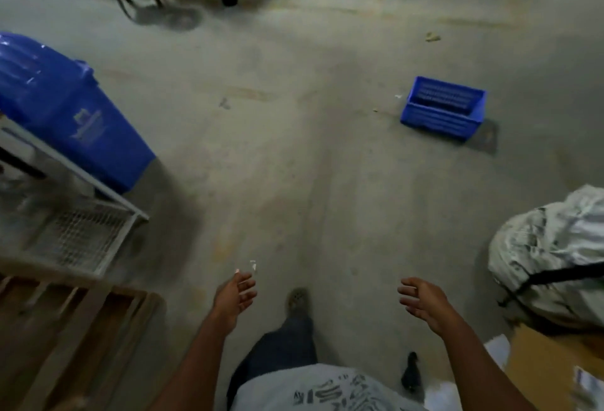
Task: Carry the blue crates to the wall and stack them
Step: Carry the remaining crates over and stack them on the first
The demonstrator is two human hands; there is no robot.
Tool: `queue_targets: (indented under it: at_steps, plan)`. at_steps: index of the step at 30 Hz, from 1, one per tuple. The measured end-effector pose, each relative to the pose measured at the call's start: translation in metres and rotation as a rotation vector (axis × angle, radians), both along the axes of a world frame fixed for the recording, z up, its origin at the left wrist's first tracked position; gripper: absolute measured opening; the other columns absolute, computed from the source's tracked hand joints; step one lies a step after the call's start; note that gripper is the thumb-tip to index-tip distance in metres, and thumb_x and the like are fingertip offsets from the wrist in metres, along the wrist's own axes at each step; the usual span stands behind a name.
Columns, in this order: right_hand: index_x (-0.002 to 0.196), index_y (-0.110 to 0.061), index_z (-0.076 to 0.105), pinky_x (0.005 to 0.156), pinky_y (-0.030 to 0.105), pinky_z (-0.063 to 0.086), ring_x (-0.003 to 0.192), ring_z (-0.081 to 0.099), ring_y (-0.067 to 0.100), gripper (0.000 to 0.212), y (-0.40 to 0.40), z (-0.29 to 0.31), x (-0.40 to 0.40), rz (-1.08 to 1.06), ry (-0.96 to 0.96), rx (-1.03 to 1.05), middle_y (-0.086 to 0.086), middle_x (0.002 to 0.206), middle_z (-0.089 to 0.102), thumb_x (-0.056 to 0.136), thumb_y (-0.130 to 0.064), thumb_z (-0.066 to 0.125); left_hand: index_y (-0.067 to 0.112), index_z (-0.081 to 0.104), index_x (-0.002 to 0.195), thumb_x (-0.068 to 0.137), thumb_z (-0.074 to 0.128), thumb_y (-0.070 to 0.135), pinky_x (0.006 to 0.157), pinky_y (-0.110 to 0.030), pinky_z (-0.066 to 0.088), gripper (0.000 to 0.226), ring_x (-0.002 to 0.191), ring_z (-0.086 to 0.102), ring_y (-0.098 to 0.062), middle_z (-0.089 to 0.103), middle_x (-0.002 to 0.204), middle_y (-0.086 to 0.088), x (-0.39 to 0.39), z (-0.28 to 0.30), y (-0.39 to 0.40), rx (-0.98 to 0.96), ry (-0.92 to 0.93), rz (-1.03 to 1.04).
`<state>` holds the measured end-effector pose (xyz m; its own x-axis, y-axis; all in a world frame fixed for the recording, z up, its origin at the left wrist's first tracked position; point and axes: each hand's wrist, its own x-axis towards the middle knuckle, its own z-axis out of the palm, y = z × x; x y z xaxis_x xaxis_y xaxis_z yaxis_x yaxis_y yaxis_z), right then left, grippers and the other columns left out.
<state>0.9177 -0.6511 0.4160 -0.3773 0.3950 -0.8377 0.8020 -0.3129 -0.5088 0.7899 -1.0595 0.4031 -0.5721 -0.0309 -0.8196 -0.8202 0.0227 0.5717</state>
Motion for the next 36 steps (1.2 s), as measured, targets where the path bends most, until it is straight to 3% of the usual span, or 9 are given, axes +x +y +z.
queue_targets:
  at_steps: [5,11,17,22,25,30,36]
  plan:
    - [0.120,-0.006,0.061,0.079,0.037,0.048,0.091,0.064,0.027,0.034,0.020,-0.005,-0.034,-0.262,-0.004,-0.038,0.013,0.116,0.065,0.097,-0.029,0.048,0.008,0.066,0.109,0.101,0.048,0.040,0.069,-0.032,0.047,0.037,0.075,0.062,-0.023,0.068,0.092,-0.007,-0.116,0.021,0.057,-0.007,0.019,-0.162]
    - [0.116,-0.008,0.064,0.074,0.034,0.050,0.093,0.065,0.029,0.032,0.037,0.001,-0.075,-0.416,-0.032,-0.025,0.013,0.114,0.067,0.096,-0.029,0.050,0.010,0.065,0.114,0.101,0.047,0.043,0.075,-0.034,0.049,0.040,0.082,0.063,-0.025,0.069,0.103,-0.008,-0.238,0.026,0.113,-0.027,0.033,-0.377]
    - [0.118,-0.007,0.063,0.077,0.036,0.048,0.090,0.064,0.029,0.033,0.070,-0.009,-0.123,-0.521,-0.075,-0.056,0.013,0.113,0.067,0.096,-0.027,0.051,0.012,0.066,0.117,0.101,0.046,0.045,0.074,-0.032,0.048,0.042,0.077,0.063,-0.023,0.071,0.101,-0.005,-0.332,0.019,0.174,-0.059,0.022,-0.512]
    - [0.118,-0.006,0.063,0.073,0.033,0.047,0.089,0.063,0.028,0.033,0.128,-0.025,-0.178,-0.565,-0.086,-0.075,0.014,0.114,0.066,0.096,-0.027,0.051,0.011,0.065,0.119,0.101,0.045,0.044,0.076,-0.033,0.048,0.042,0.082,0.063,-0.024,0.070,0.109,-0.007,-0.403,0.009,0.239,-0.060,0.030,-0.520]
    - [0.120,-0.004,0.062,0.081,0.036,0.046,0.090,0.062,0.029,0.033,0.174,-0.036,-0.217,-0.558,-0.122,-0.095,0.014,0.114,0.065,0.096,-0.025,0.050,0.012,0.064,0.121,0.102,0.044,0.043,0.077,-0.033,0.048,0.041,0.083,0.063,-0.024,0.069,0.106,-0.005,-0.440,0.007,0.283,-0.053,0.026,-0.453]
    - [0.117,-0.006,0.061,0.090,0.039,0.044,0.097,0.061,0.031,0.030,0.256,-0.031,-0.292,-0.498,-0.141,-0.106,0.014,0.114,0.064,0.097,-0.024,0.049,0.010,0.061,0.127,0.104,0.040,0.041,0.094,-0.040,0.047,0.044,0.104,0.063,-0.030,0.065,0.120,-0.010,-0.494,0.007,0.349,-0.075,0.002,-0.431]
    - [0.112,-0.012,0.063,0.069,0.031,0.043,0.082,0.062,0.025,0.027,0.370,-0.027,-0.380,-0.490,-0.139,-0.081,0.011,0.106,0.067,0.097,-0.027,0.047,0.011,0.060,0.125,0.103,0.041,0.042,0.093,-0.039,0.047,0.043,0.100,0.063,-0.028,0.064,0.121,-0.009,-0.563,-0.008,0.431,-0.115,-0.076,-0.397]
